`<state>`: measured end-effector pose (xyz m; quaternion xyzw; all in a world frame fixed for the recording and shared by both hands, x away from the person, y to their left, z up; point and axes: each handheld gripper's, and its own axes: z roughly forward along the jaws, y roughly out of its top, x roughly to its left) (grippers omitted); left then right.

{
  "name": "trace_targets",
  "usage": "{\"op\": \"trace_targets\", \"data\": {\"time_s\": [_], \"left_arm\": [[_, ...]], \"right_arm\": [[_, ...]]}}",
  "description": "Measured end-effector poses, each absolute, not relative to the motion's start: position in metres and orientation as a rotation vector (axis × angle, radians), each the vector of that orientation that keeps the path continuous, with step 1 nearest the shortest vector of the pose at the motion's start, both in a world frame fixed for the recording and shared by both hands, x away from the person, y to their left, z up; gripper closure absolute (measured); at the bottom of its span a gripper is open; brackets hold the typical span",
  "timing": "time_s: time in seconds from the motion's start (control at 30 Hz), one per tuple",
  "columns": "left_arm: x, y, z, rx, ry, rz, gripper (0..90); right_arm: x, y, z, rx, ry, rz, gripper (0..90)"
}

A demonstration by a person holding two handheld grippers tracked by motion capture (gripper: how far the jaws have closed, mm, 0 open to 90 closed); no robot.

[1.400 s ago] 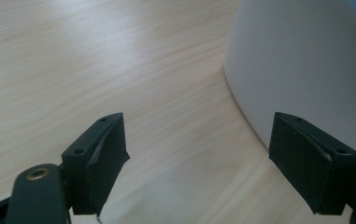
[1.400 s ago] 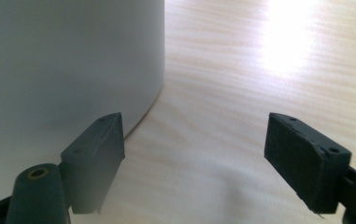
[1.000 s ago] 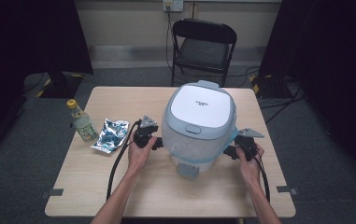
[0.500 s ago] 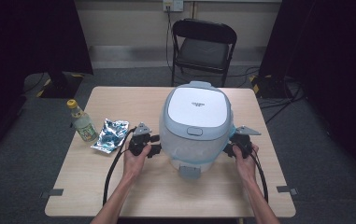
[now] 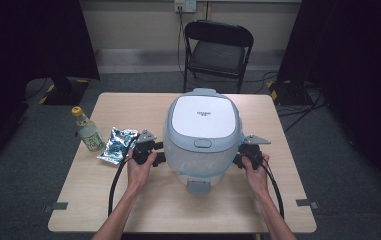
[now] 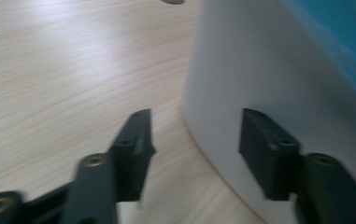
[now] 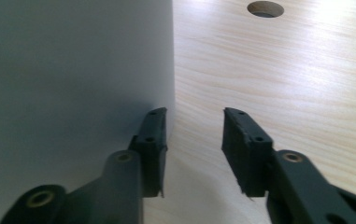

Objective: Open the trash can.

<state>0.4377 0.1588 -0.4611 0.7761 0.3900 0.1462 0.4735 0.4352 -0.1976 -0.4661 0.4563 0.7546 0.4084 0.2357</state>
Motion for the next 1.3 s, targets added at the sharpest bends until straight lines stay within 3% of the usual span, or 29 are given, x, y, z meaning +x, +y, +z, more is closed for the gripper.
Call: {"op": "trace_targets", "data": {"time_s": [0.1, 0.4, 0.73, 0.77, 0.9, 0.97, 1.03, 1.07, 1.1, 1.13, 1.17, 1.2, 1.3], "left_arm": [[0.432, 0.161, -0.460, 1.904, 0.945, 0.352, 55.1], [0.415, 0.171, -0.461, 1.898, 0.971, 0.387, 48.4], [0.407, 0.183, -0.461, 1.880, 0.998, 0.375, 49.3], [0.406, 0.183, -0.461, 1.876, 0.994, 0.364, 56.0], [0.404, 0.182, -0.459, 1.897, 0.979, 0.386, 59.1], [0.403, 0.184, -0.460, 1.894, 0.975, 0.372, 57.7], [0.403, 0.185, -0.460, 1.895, 0.982, 0.388, 50.6], [0.403, 0.185, -0.460, 1.900, 0.995, 0.406, 45.8], [0.404, 0.186, -0.460, 1.902, 1.005, 0.420, 45.8], [0.404, 0.186, -0.460, 1.899, 1.013, 0.422, 40.5], [0.404, 0.186, -0.460, 1.899, 1.013, 0.422, 38.5], [0.404, 0.186, -0.459, 1.905, 1.016, 0.458, 34.4], [0.403, 0.187, -0.458, 1.888, 1.028, 0.453, 30.9]], "right_arm": [[0.433, -0.192, -0.467, 1.238, 2.059, 1.125, 71.1], [0.425, -0.182, -0.465, 1.224, 2.102, 1.127, 71.1], [0.414, -0.173, -0.465, 1.193, 2.136, 1.144, 71.3], [0.414, -0.172, -0.465, 1.197, 2.144, 1.151, 72.1], [0.415, -0.172, -0.465, 1.187, 2.146, 1.158, 72.6], [0.416, -0.171, -0.465, 1.191, 2.156, 1.157, 72.5], [0.417, -0.170, -0.465, 1.187, 2.159, 1.162, 71.4], [0.418, -0.172, -0.465, 1.193, 2.151, 1.153, 62.6], [0.418, -0.172, -0.465, 1.193, 2.151, 1.153, 62.6], [0.420, -0.177, -0.465, 1.209, 2.162, 1.155, 48.9], [0.420, -0.177, -0.465, 1.209, 2.162, 1.155, 48.9], [0.421, -0.180, -0.464, 1.217, 2.161, 1.163, 41.4], [0.421, -0.181, -0.464, 1.216, 2.161, 1.153, 37.3]]}}
